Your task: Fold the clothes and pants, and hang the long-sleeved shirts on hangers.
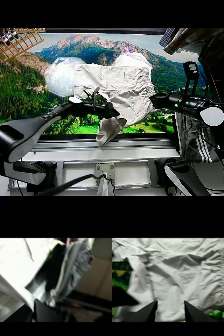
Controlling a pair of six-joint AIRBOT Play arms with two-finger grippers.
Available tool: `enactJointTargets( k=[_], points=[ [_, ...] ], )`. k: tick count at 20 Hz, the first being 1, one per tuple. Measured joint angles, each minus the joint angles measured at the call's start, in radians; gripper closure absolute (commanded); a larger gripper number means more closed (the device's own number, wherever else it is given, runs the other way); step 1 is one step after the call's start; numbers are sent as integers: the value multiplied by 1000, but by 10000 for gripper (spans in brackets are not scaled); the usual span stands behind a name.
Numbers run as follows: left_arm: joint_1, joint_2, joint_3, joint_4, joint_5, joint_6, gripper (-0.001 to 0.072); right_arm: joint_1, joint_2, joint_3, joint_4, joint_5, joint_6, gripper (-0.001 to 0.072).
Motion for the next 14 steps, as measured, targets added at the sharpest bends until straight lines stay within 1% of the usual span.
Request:
enactJointTargets(
  k=[2, 4, 8, 10, 11, 14],
  points=[
    [91, 56, 1, 99, -92, -25, 702, 0, 0, 0, -45, 16, 0, 310],
    [198, 139, 1, 240, -156, -60, 701, 0, 0, 0, -81, 36, 0, 310],
    [407, 294, 1, 535, -204, -101, 701, 0, 0, 0, -106, 51, 0, 310],
    [481, 324, 1, 640, -183, -100, 701, 0, 0, -1, -108, 57, 0, 310],
    [508, 327, 2, 674, -152, -93, 701, 0, 0, -1, -108, 57, 0, 310],
    [560, 285, 34, 737, -16, -60, 701, 0, 0, -1, -97, 58, 2, 310]
  ],
)
